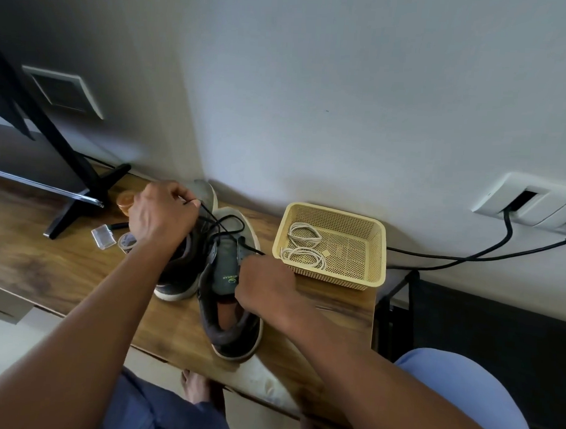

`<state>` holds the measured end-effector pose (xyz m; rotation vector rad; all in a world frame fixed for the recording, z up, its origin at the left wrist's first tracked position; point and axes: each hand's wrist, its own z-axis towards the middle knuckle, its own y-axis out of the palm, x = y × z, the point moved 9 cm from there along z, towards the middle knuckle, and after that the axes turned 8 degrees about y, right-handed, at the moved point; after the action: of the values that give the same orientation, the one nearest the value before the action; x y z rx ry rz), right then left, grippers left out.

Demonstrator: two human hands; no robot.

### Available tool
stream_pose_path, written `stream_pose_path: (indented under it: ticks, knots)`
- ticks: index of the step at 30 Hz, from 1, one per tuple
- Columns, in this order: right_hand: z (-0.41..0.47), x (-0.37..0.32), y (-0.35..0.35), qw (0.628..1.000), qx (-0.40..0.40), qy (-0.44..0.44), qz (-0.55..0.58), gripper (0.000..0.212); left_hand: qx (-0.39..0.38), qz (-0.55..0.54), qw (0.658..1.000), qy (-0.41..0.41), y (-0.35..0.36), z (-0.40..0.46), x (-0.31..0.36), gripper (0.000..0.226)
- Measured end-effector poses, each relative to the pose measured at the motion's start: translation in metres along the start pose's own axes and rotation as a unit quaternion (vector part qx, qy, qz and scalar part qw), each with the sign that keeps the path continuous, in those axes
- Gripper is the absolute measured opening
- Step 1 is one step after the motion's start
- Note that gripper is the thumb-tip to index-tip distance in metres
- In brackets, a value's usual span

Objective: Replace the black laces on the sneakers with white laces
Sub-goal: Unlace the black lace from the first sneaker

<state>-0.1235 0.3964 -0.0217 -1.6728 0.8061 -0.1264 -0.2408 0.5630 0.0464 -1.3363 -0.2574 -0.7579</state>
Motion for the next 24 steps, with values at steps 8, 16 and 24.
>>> stream_pose_path:
  ticks: [8, 16, 24]
  knots:
    - [0.001, 0.004, 0.004, 1.000, -0.011, 0.005, 0.023, 0.016, -0.229, 0.087, 0.955, 0.169, 0.051, -0.025, 0.039, 0.019]
    - [0.001, 0.006, 0.003, 1.000, -0.013, 0.010, 0.023, 0.018, -0.199, 0.181, 0.947, 0.177, 0.061, -0.029, 0.038, 0.021]
    - [0.001, 0.005, 0.003, 1.000, -0.004, 0.010, -0.006, 0.018, -0.047, 0.082, 0.994, 0.062, 0.024, -0.010, 0.018, 0.022]
